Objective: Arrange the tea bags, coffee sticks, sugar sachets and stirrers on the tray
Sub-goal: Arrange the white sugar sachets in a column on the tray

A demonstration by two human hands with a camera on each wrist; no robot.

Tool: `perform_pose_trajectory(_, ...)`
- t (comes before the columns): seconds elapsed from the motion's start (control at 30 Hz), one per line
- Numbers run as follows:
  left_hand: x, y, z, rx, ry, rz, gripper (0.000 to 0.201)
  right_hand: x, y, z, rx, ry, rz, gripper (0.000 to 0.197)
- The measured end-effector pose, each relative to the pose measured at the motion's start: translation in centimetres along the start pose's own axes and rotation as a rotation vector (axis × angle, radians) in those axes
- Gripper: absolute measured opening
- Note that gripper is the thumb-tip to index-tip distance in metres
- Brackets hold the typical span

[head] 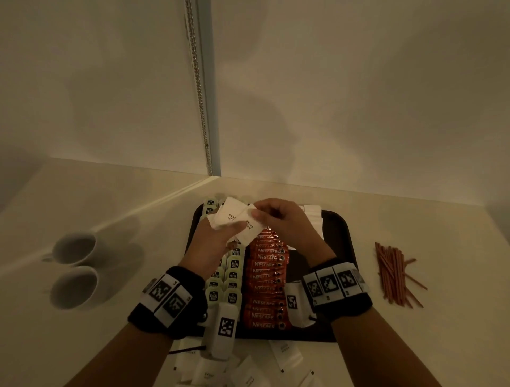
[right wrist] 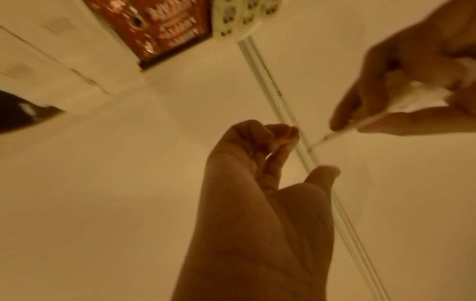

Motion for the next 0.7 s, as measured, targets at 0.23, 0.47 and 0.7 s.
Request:
perform_pose_trajectory(0.23,-0.5,1.0,-0.3,-0.149,-0.007,0.09,0.022,-1.1,0.1,-0.4,0.427,0.071,0.124,0.015)
perform_pose_trajectory(0.47,-0.4,0.7,0.0,0.023,0.121,0.139,0.024,-3.3,0.6,1.5,0.524,0.022,0.217,0.031)
perform_pose_trajectory(0.7,-0.7,1.3,0.7,0.189,0.071,0.141,0.021,-4.1,2.0,1.2,0.52,0.143,0.227,0.017)
Point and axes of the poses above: each hand's wrist, its own x-axis towards the middle knuckle, its own z-axis out of the palm, y = z × x, the point moved 2 cm from there along x, towards the middle knuckle, and after that the axes turned 7 degrees about x, right-handed, at the moved point
